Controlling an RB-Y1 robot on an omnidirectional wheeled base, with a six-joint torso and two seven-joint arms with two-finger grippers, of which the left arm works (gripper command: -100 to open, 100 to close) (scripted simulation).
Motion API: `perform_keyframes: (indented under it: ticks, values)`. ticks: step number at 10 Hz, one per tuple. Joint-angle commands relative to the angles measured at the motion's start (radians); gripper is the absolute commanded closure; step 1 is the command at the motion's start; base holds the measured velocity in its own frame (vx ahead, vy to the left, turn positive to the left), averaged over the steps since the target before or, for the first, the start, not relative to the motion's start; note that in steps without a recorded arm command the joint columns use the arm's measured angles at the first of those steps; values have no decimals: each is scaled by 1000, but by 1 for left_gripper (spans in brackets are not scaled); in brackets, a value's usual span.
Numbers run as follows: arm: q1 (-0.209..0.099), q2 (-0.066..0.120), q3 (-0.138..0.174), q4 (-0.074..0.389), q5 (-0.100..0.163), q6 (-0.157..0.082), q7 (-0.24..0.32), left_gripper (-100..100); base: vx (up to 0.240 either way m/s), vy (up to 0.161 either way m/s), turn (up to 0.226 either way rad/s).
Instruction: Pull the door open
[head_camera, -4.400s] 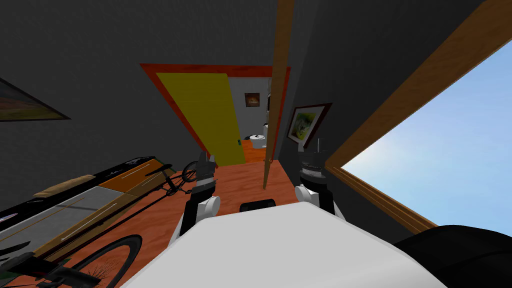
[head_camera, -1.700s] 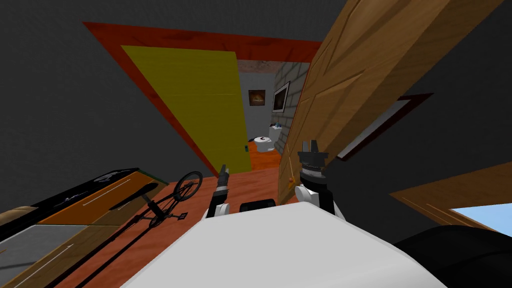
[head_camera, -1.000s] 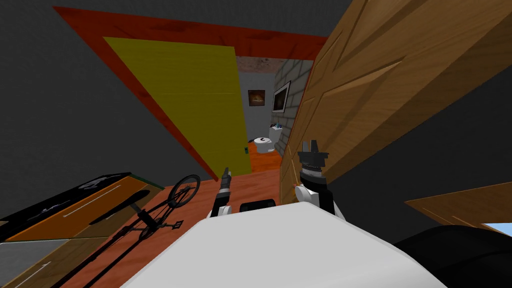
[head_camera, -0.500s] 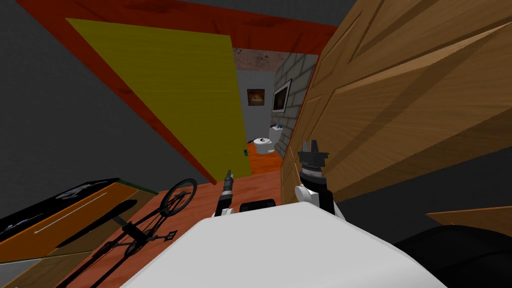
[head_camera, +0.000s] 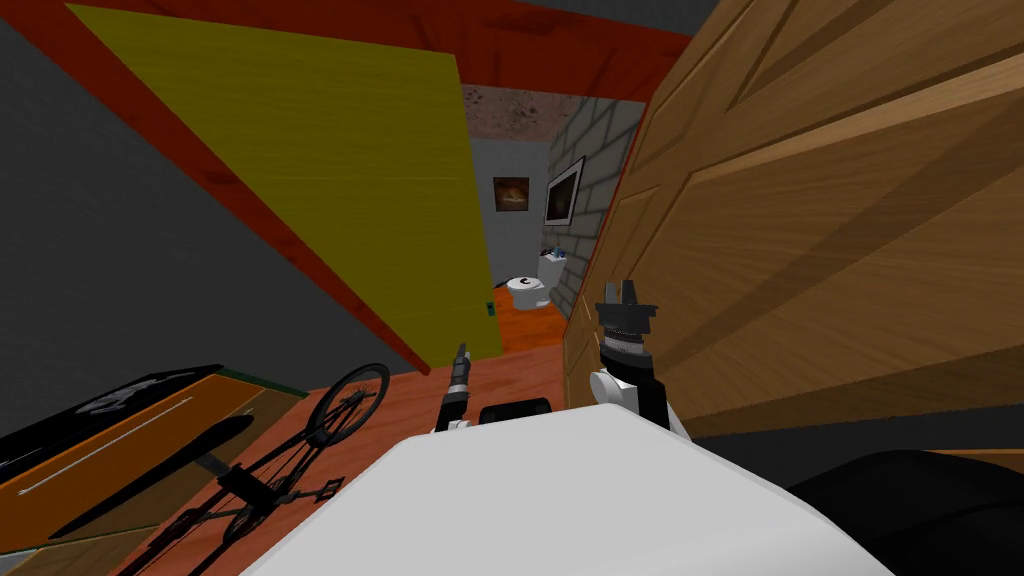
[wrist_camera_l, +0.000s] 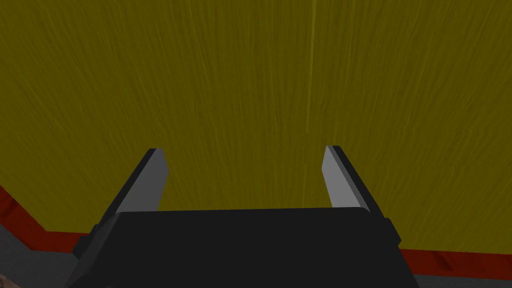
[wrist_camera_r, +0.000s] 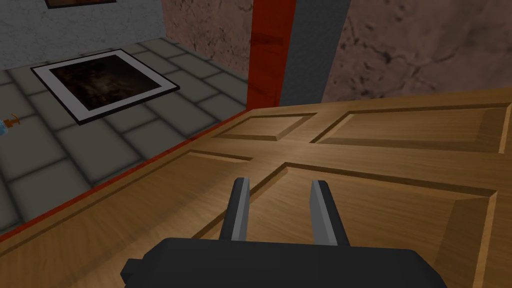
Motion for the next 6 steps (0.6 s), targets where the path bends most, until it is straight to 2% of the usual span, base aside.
perform_keyframes:
  ticks: [1,3,6]
  values:
    - [-7,-6,-4,38,2,-13,2,-100,128,-6,-9]
    - [-13,-15,-10,74,2,-24,1,-100,116,-2,-2]
    - [-24,-39,-23,145,4,-47,0,-100,189,-4,18]
